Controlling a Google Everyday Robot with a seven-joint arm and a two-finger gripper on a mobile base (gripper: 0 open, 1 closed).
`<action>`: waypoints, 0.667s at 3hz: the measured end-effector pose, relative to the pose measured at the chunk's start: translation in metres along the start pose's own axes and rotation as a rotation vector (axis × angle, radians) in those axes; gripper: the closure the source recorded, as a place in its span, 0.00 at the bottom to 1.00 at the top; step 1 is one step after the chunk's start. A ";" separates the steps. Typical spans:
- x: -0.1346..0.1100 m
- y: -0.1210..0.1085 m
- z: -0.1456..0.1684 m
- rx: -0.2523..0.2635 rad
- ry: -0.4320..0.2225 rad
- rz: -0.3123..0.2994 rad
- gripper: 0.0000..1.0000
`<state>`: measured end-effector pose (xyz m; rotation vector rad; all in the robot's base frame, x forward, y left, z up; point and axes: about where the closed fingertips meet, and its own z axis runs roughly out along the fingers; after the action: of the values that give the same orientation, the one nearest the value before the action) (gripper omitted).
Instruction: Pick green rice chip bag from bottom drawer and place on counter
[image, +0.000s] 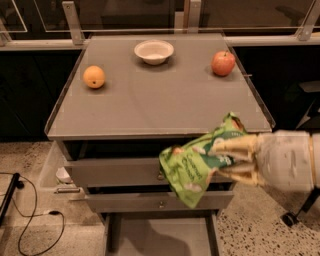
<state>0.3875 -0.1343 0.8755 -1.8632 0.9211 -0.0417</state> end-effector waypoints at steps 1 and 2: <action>0.030 -0.052 -0.008 0.072 -0.008 0.096 1.00; 0.030 -0.052 -0.008 0.072 -0.008 0.096 1.00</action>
Offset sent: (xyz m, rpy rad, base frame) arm 0.0344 -0.0133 0.0232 0.0676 0.0225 -0.0530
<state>0.4354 -0.1484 0.9099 -1.7503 0.9899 -0.0091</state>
